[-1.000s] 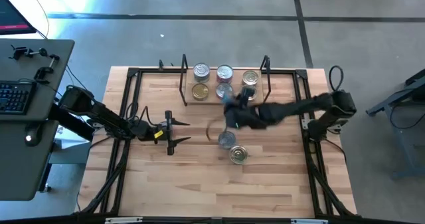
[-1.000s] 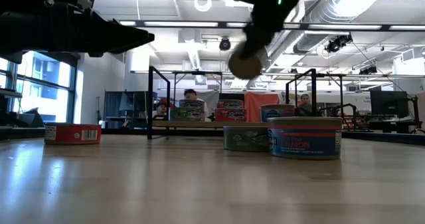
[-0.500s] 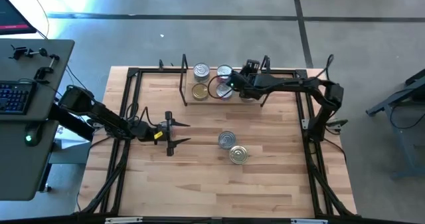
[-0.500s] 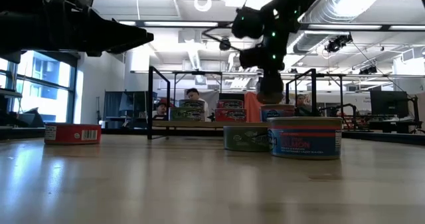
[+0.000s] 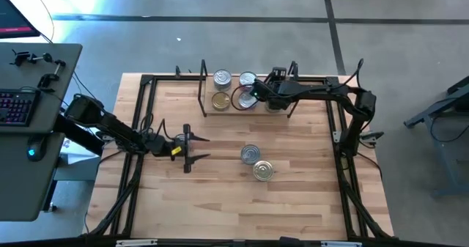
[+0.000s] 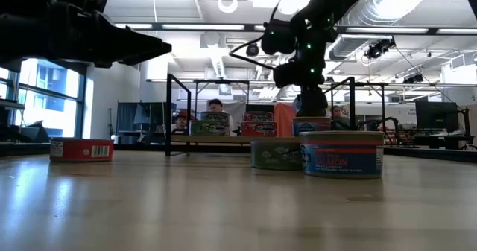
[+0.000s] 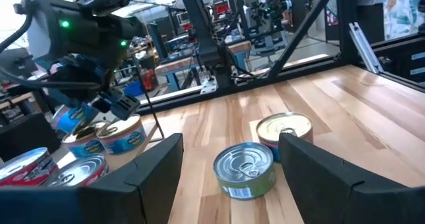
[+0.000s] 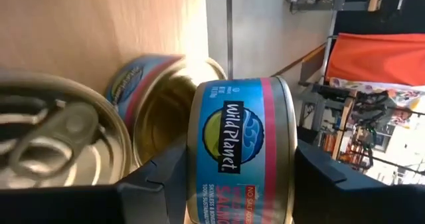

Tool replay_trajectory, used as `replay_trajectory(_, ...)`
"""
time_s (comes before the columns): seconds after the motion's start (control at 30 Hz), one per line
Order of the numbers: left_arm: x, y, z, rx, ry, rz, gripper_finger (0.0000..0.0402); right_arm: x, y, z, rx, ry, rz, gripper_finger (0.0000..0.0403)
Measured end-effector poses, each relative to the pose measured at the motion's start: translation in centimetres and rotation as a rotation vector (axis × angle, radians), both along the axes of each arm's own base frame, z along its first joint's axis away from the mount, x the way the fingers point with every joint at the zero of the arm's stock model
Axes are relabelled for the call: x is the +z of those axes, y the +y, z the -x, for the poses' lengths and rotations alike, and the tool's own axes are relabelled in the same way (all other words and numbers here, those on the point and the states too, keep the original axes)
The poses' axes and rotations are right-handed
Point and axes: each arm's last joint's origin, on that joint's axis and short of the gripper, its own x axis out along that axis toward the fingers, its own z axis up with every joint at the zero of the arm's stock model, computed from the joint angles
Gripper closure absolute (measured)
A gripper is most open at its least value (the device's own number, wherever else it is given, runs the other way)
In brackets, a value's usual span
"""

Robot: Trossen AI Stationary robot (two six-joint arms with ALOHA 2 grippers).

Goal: Stack canned seafood by type on shelf
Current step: Stack the blue-pink tuna can on top of the blue tuna can on the shelf, then stack the green tuna can on top of the other green tuna can on the shelf

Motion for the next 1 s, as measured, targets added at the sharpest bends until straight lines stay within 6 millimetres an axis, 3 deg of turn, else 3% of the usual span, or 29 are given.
replay_trajectory(0.3, 0.0, -0.3, 0.1, -0.019, 0.004, -0.033, 0.0161, -0.2, 0.4, -0.1, 0.026, -0.04, -0.09, 0.0161)
replay_trajectory(0.57, -0.1, -0.4, 0.1, -0.02, 0.008, -0.038, 0.0161, 0.0, 0.6, -0.2, 0.042, -0.03, -0.094, 0.0169)
replay_trajectory(0.77, -0.1, -0.4, 0.1, -0.02, 0.009, -0.038, 0.0161, 1.5, 1.3, -1.2, 0.061, -0.073, -0.073, 0.0176)
replay_trajectory(0.87, -0.1, -0.4, 0.1, -0.02, 0.009, -0.022, 0.0161, 2.6, 2.3, -2.2, 0.05, -0.176, -0.066, 0.0177)
replay_trajectory(1.0, -0.1, -0.4, 0.1, -0.017, 0.006, 0.036, 0.0161, 2.8, 4.3, -3.6, 0.071, -0.391, -0.232, 0.0177)
